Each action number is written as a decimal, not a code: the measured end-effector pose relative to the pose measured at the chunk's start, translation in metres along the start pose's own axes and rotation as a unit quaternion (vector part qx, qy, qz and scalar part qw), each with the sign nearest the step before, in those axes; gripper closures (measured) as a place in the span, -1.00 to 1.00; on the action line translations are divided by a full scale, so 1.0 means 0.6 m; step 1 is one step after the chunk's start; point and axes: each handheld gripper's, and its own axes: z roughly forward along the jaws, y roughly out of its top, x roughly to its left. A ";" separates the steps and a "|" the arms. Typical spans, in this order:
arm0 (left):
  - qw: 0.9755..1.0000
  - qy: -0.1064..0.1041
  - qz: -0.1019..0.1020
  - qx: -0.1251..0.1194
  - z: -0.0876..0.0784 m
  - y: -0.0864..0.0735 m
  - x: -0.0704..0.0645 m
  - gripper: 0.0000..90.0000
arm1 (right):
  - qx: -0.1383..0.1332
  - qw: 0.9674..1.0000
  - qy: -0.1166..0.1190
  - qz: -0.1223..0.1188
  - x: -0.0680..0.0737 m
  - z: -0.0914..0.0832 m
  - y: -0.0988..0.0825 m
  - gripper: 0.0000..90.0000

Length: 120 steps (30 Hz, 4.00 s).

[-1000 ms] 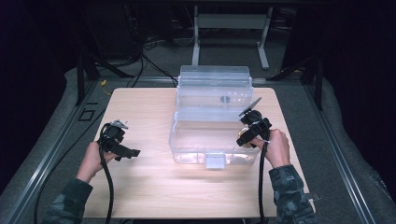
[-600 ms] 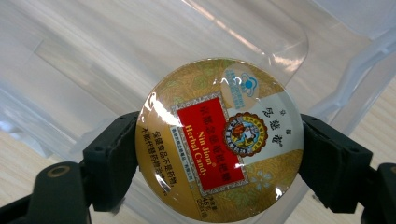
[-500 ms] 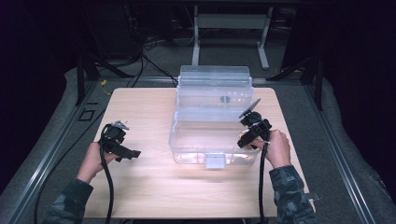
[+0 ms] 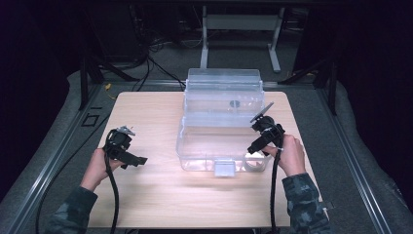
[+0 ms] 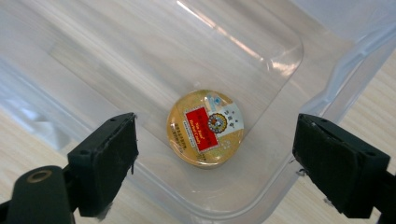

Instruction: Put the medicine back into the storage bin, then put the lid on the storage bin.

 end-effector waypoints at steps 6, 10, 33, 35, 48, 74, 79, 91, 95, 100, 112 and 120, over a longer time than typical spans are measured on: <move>1.000 -0.002 0.000 -0.009 -0.009 0.011 -0.004 -1.00 | -0.040 0.999 0.025 0.002 0.001 -0.026 -0.015 -0.73; 1.000 -0.005 0.003 -0.016 -0.015 0.026 -0.009 -1.00 | -0.058 0.997 0.042 0.001 0.003 -0.030 -0.024 -0.77; 0.998 -0.028 0.039 -0.042 -0.015 0.148 -0.049 -1.00 | -0.110 0.991 0.062 -0.037 0.042 -0.017 -0.063 -0.77; 0.998 -0.029 0.042 -0.043 -0.016 0.160 -0.052 -1.00 | -0.112 0.991 0.062 -0.037 0.042 -0.016 -0.064 -0.75; 0.995 -0.045 0.060 -0.064 -0.017 0.237 -0.069 -1.00 | -0.133 0.988 0.070 -0.031 0.049 -0.015 -0.064 -0.70; 0.990 -0.043 0.097 -0.095 0.007 0.352 -0.094 -0.99 | -0.139 0.988 0.067 -0.029 0.046 -0.016 -0.073 -0.69; 0.989 -0.044 0.100 -0.098 0.012 0.373 -0.087 -0.97 | -0.136 0.988 0.065 -0.032 0.046 -0.013 -0.072 -0.69; 0.988 -0.050 0.116 -0.091 0.041 0.415 -0.092 -0.93 | -0.130 0.989 0.065 -0.034 0.047 -0.008 -0.071 -0.69; 0.988 -0.047 0.113 -0.090 0.050 0.426 -0.085 -0.92 | -0.132 0.988 0.070 -0.032 0.044 -0.002 -0.072 -0.70; 0.988 -0.046 0.108 -0.096 0.066 0.436 -0.086 -0.91 | -0.120 0.990 0.065 -0.037 0.048 0.003 -0.068 -0.75; 0.992 -0.030 0.098 -0.071 0.105 0.439 -0.080 -0.51 | -0.122 0.990 0.068 -0.031 0.047 0.008 -0.070 -0.73; 0.992 -0.011 0.099 -0.076 0.110 0.436 -0.079 0.07 | -0.116 0.991 0.058 -0.029 0.054 0.028 -0.071 -0.47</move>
